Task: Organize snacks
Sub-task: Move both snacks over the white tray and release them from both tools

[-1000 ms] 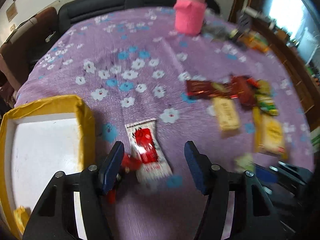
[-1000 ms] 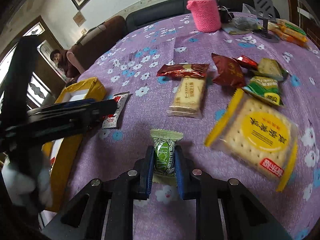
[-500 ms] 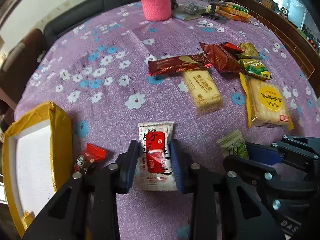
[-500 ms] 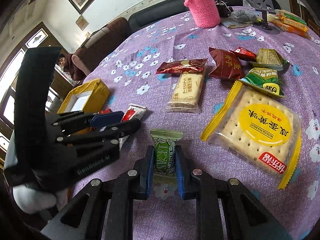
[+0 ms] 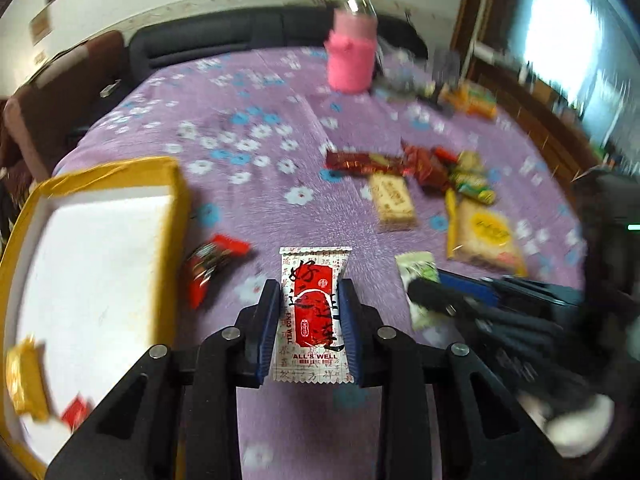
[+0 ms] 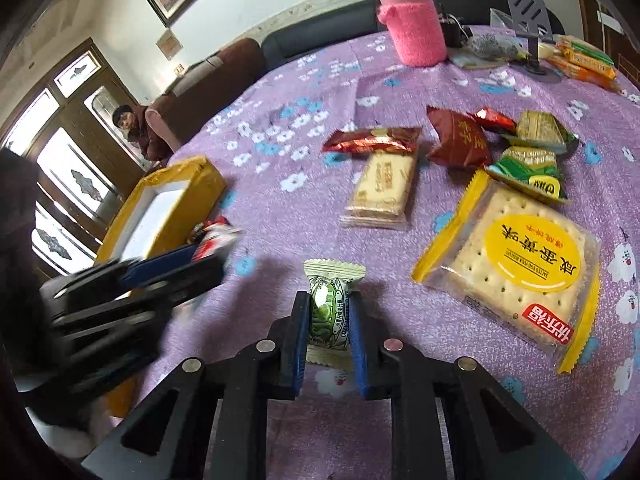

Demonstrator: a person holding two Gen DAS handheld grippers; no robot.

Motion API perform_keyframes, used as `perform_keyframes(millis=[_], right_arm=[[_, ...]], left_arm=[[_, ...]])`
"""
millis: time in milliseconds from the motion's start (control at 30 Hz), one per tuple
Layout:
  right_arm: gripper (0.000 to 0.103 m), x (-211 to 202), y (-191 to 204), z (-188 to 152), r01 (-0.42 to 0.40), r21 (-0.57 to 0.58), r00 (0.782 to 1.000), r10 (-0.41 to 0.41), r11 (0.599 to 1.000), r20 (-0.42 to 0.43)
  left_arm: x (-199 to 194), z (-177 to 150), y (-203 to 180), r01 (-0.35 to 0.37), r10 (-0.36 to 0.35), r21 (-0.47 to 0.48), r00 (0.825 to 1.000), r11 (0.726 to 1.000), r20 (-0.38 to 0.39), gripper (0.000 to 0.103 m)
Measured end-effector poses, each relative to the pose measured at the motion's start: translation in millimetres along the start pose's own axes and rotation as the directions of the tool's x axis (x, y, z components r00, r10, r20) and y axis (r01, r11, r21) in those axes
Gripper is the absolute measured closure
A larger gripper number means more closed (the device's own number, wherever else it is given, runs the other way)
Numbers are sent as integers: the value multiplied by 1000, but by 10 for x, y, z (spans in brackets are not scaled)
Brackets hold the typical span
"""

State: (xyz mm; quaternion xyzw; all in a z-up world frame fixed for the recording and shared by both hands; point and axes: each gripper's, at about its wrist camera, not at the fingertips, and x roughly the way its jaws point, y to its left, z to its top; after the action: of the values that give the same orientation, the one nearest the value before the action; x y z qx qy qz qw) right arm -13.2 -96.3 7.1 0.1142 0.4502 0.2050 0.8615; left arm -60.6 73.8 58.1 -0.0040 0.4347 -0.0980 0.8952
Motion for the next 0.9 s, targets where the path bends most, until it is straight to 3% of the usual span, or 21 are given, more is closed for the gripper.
perform_keyframes(millis=[133, 233, 467, 633, 900], right_arm=[[84, -97, 99, -18, -4, -37, 999, 6, 999, 52], [84, -145, 223, -12, 13, -56, 998, -9, 998, 66], [84, -234, 1012, -67, -126, -150, 991, 130, 981, 20], [84, 25, 1711, -131, -204, -225, 979, 191, 953, -77], [83, 496, 2250, -304, -185, -284, 977, 146, 941, -152]], left_arm=[[-534, -221, 440, 10, 0, -124, 996, 992, 84, 76], [-823, -427, 831, -30, 58, -218, 991, 975, 119, 76], [-897, -900, 1629, -139, 180, -400, 981, 906, 66, 76], [-824, -1048, 1747, -180, 216, -415, 976, 892, 41, 76], [-924, -1191, 1925, -116, 172, -459, 982, 881, 81, 73]])
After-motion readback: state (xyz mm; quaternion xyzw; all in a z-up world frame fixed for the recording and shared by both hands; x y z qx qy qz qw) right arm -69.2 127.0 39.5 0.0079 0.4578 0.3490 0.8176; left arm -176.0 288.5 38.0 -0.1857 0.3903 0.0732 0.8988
